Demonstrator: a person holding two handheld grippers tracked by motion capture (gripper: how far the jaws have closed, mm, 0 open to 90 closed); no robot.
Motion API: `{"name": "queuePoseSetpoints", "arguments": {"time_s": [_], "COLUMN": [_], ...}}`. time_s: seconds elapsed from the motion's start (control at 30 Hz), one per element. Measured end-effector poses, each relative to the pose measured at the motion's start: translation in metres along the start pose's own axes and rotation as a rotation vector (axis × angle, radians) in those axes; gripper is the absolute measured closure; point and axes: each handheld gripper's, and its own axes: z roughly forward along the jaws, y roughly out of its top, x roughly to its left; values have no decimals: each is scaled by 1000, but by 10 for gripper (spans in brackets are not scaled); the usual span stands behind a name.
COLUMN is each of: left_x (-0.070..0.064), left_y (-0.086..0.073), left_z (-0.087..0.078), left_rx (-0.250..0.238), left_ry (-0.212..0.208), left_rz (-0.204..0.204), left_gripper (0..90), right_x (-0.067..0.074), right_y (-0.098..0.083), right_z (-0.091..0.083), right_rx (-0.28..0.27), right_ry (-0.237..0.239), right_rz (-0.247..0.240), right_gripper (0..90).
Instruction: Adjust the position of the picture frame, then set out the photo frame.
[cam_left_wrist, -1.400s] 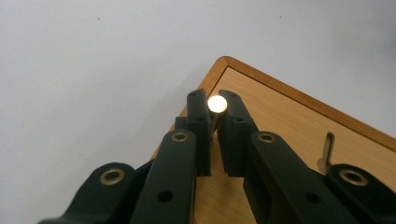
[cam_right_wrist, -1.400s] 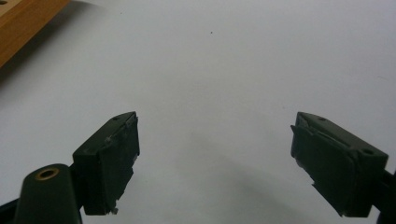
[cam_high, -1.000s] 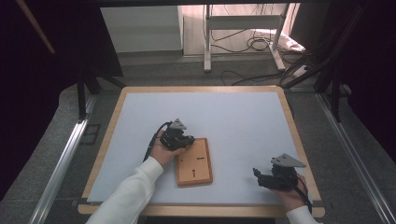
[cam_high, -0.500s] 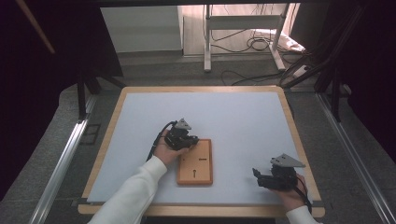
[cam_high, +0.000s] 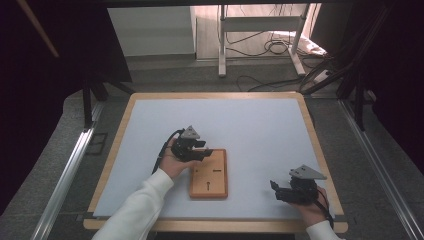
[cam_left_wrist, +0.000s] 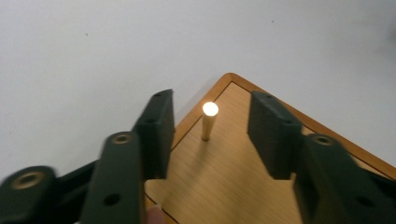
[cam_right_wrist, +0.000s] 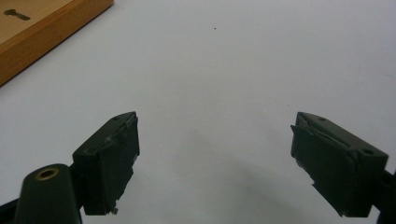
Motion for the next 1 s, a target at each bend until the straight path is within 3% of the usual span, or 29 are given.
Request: {"name": "queuePoseSetpoints", "arguments": {"time_s": [0.23,0.63,1.0], "left_x": [0,-3,-4], "left_y": [-11,-15,-13], "left_z": [-13,-17,-11], "left_rx": [-7,4,11], "left_ry": [-18,-25,-29], "left_rz": [16,28,31], "left_gripper": [363,348,351], "right_x": [2,6,15], "right_y": [0,1,3], "right_z": [0,-1,0], "right_rx": [-5,-39,-52], "right_ry": [3,32,67], "right_rz": [-7,-44,-88], "right_gripper": [155,155,155]}}
